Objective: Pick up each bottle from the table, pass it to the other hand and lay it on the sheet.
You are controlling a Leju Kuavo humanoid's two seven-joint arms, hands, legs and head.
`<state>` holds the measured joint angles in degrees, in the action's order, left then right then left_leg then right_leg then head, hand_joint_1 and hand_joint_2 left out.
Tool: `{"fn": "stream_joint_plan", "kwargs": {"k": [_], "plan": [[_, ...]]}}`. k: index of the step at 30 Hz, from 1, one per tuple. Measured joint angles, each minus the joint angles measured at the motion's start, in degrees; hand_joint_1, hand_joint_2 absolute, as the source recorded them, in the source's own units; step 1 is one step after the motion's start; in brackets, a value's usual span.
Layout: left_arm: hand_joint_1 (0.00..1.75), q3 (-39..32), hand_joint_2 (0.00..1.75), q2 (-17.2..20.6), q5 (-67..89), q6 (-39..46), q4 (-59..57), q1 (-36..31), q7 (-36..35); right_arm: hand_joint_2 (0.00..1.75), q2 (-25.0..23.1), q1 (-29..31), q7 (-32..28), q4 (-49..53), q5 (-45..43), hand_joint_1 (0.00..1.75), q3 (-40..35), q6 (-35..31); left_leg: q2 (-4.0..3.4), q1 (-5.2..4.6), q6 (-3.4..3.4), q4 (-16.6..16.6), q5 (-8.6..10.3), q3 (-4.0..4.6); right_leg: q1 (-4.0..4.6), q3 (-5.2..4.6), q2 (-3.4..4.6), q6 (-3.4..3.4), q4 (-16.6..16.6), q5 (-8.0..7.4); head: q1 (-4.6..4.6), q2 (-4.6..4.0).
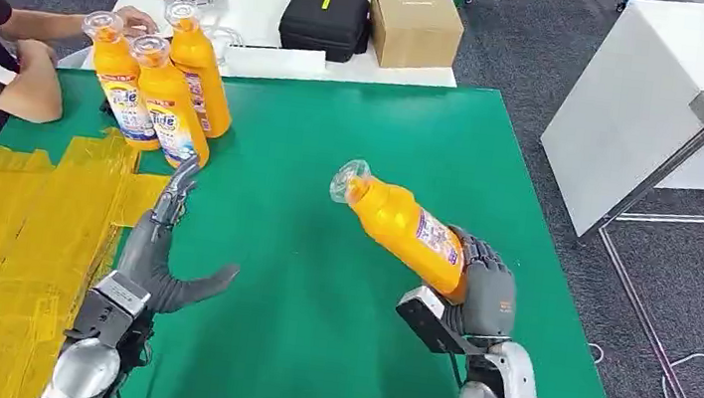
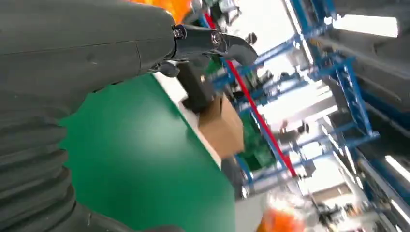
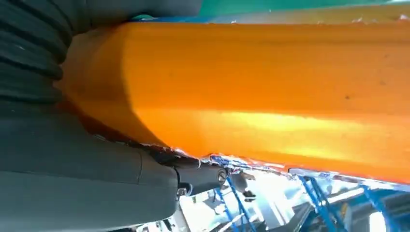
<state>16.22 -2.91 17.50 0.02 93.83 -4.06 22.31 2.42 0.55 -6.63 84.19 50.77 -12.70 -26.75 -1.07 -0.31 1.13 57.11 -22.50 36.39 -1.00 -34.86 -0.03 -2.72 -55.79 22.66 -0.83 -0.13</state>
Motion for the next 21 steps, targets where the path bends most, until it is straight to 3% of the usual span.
{"fn": "stream_joint_plan", "kwargs": {"k": [13, 21], "plan": [[0.00, 2.9, 1.75, 0.4, -11.0, -8.7, -3.6, -2.4, -2.7, 1.75, -6.0, 3.6, -7.2, -1.8, -8.8, 1.75, 0.3, -0.1, -0.01, 0.02, -0.01, 0.0, 0.01, 0.02, 0.02, -0.04, 0.01, 0.00, 0.0, -0.01, 0.00, 0.00], [0.00, 3.8, 1.75, 0.5, -18.7, -12.6, -8.0, -6.0, -3.9, 1.75, -9.3, 7.6, -12.2, -7.7, -12.9, 1.75, -5.2, 1.8, -0.02, 0.02, 0.00, 0.0, 0.03, 0.03, 0.02, -0.05, 0.01, 0.01, 0.0, -0.01, -0.02, 0.00]]}}
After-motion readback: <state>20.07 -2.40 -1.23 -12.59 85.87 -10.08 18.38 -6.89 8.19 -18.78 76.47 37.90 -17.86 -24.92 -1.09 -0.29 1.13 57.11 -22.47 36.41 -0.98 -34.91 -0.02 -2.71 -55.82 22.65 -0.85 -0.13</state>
